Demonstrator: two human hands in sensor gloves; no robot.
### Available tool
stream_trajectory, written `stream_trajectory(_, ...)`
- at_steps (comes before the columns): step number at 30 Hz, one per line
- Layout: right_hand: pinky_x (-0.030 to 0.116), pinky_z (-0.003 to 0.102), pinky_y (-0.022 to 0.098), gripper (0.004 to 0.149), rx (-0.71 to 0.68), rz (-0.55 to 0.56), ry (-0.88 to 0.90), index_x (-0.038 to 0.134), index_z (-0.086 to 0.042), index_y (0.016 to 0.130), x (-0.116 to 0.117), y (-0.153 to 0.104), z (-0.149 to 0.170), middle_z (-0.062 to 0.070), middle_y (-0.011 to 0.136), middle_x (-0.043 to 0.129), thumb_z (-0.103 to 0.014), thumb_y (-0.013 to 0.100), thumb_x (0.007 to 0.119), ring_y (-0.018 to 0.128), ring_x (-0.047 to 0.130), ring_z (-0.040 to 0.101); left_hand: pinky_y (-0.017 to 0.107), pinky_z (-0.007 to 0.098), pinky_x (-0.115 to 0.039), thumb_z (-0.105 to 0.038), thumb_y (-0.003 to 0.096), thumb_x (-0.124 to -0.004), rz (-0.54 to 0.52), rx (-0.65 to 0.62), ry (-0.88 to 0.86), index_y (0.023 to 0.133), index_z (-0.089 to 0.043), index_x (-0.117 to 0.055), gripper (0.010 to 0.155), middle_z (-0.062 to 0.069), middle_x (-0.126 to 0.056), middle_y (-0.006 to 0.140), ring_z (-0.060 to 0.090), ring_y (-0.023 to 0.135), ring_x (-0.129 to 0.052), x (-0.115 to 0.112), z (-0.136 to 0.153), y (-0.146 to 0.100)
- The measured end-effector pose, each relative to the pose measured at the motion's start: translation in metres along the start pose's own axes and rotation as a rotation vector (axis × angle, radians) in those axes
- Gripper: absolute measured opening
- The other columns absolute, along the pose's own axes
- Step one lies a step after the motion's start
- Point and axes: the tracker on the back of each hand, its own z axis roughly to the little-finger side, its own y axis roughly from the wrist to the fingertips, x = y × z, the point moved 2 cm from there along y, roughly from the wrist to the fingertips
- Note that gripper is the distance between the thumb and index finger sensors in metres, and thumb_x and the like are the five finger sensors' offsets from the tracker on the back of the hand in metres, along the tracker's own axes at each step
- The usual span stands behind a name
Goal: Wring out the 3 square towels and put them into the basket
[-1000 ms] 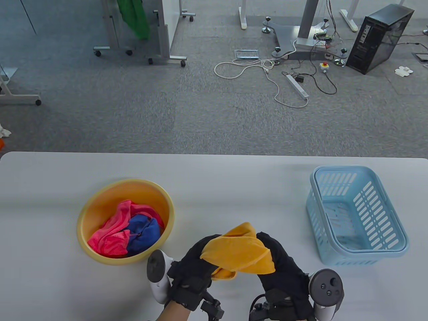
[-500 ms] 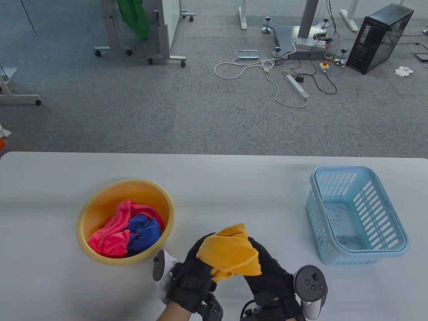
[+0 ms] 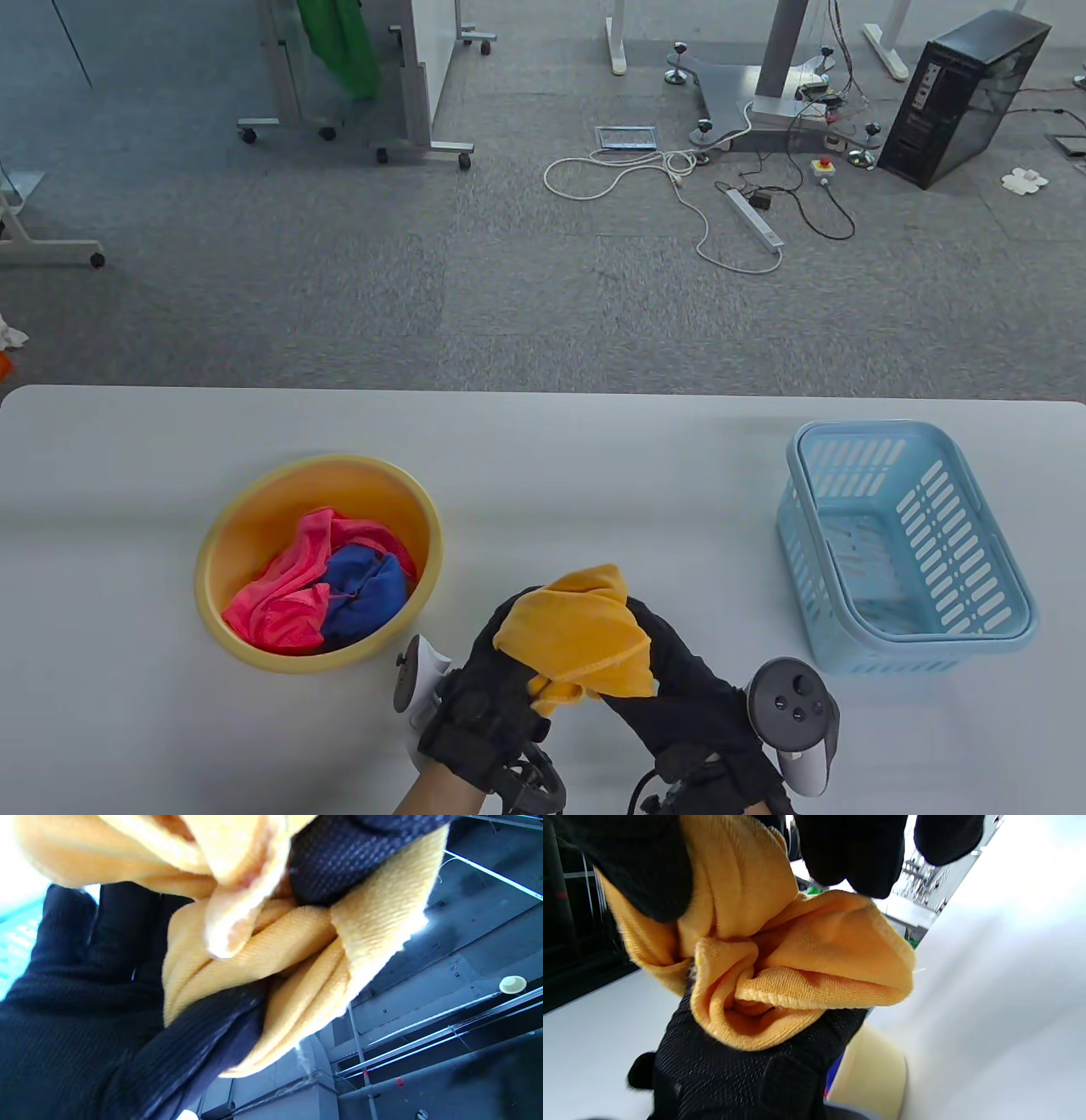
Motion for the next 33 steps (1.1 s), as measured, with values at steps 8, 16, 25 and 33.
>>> stream_trajectory(8,0.024,0.076,0.073,0.127,-0.184,0.076,-0.098,-0.006,-0.021,0.111,-0.008,-0.016,-0.043,0.031,0.111,-0.007,-0.058,0.045,0.096,0.101,0.008,0.061,0.070,0.072,-0.048,-0.028,0.0573,-0.084,-0.064,-0.007,0.210,0.105,-0.024,-0.067,0.051,0.010,-0.058,0.113,0.041,0.104,-0.063,0.011,-0.018,-0.003)
stream_trajectory(16,0.028,0.077,0.072,0.111,-0.202,0.162,-0.133,0.026,-0.017,0.118,-0.006,-0.017,-0.042,0.030,0.117,0.013,-0.060,0.043,0.096,0.104,0.018,0.060,0.068,0.074,-0.047,-0.025,0.0554,-0.086,0.047,-0.041,0.601,0.105,-0.026,-0.071,0.052,0.014,-0.059,0.113,0.045,0.104,-0.063,-0.013,-0.025,-0.001)
stream_trajectory(25,0.035,0.077,0.073,0.130,-0.061,-0.006,-0.062,-0.003,-0.018,0.111,0.011,0.000,-0.009,0.032,0.112,-0.003,-0.058,0.042,0.099,0.104,0.026,0.062,0.068,0.075,-0.048,-0.028,0.0544,-0.088,0.118,-0.113,0.440,0.105,-0.030,-0.071,0.054,0.012,-0.057,0.115,0.044,0.107,-0.059,-0.016,-0.024,0.001)
stream_trajectory(33,0.039,0.075,0.074,0.136,-0.032,-0.145,0.104,-0.014,-0.016,0.103,0.039,0.006,0.001,0.033,0.108,-0.008,-0.055,0.041,0.100,0.104,0.027,0.062,0.070,0.074,-0.046,-0.028,0.0545,-0.086,0.164,-0.169,0.259,0.114,-0.034,-0.053,0.068,0.011,-0.051,0.117,0.043,0.110,-0.052,-0.028,-0.021,0.000)
